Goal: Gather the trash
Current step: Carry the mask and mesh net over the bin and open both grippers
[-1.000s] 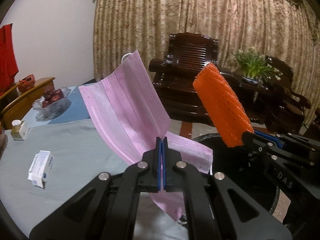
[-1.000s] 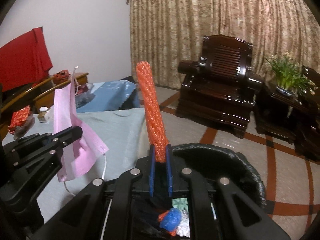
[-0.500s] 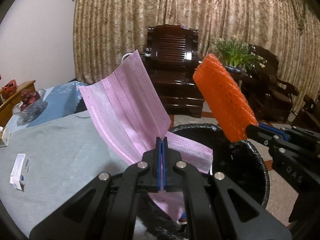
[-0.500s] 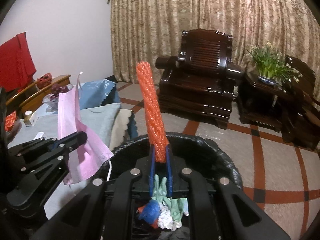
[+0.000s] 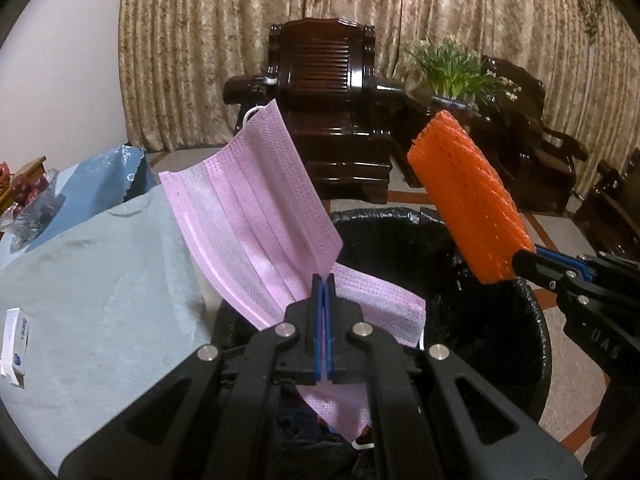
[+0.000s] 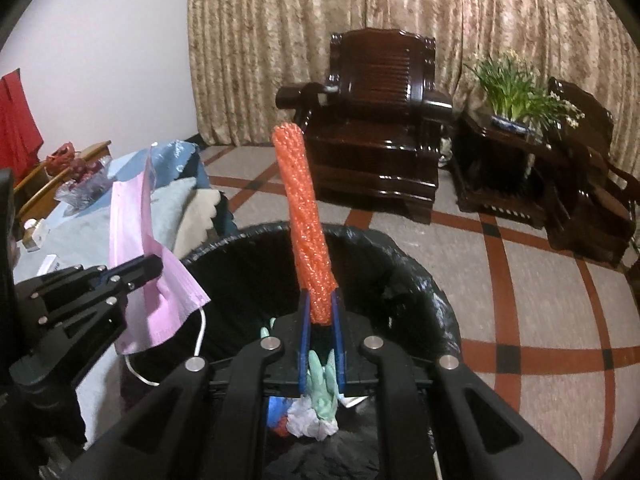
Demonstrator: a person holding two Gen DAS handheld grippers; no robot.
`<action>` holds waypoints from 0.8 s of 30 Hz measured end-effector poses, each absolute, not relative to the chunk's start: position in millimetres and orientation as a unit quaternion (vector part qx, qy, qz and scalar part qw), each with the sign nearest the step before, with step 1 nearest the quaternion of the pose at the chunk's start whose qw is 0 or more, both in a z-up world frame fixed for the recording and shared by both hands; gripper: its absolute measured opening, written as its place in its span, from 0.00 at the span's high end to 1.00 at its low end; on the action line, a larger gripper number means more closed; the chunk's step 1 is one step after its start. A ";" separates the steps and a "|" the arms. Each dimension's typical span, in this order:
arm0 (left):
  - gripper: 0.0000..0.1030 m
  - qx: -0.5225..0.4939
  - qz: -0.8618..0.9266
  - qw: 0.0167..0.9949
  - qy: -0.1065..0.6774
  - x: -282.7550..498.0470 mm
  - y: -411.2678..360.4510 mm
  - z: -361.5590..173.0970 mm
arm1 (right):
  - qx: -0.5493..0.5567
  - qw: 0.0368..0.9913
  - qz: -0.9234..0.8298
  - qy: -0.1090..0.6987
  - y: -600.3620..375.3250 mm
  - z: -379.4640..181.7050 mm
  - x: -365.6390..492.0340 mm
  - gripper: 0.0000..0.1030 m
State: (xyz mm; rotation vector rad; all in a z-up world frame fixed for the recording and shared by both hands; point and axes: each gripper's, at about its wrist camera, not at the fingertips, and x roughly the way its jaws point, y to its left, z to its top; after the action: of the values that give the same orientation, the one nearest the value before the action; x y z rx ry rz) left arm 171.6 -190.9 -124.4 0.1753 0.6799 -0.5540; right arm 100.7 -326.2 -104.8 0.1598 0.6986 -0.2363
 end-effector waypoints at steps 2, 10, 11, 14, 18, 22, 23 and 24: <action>0.98 0.083 -0.271 0.900 0.332 171.3 -195.0 -127.0 | 0.082 0.927 -0.118 0.345 -328.3 -109.3 100.4 0.89; 0.90 0.082 -0.288 0.890 0.344 172.4 -196.2 -133.6 | 0.084 0.922 -0.124 0.358 -331.2 -119.8 96.6 0.84; 0.88 0.082 -0.289 0.890 0.344 172.1 -197.4 -133.0 | 0.083 0.921 -0.125 0.359 -331.4 -120.3 96.4 0.80; 0.66 0.079 -0.290 0.890 0.342 169.9 -197.4 -132.3 | 0.081 0.920 -0.135 0.360 -333.2 -121.2 95.6 0.68; 0.50 0.079 -0.285 0.893 0.338 167.9 -193.9 -130.8 | 0.086 0.920 -0.147 0.352 -337.1 -120.3 90.7 0.49; 0.27 0.070 -0.275 0.902 0.325 165.3 -180.5 -123.5 | 0.090 0.924 -0.154 0.337 -338.4 -115.4 86.3 0.16; 0.24 0.067 -0.272 0.904 0.322 165.6 -178.5 -120.0 | 0.090 0.925 -0.154 0.335 -337.7 -113.9 85.7 0.15; 0.19 0.062 -0.269 0.908 0.317 165.2 -173.0 -116.4 | 0.090 0.926 -0.153 0.334 -337.3 -113.0 86.2 0.12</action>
State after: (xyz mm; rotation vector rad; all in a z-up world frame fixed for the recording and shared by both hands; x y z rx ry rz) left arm 165.2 -173.0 -116.4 0.1288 0.6540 -0.5544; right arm 86.2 -337.3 -113.0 0.1849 0.6859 -0.3137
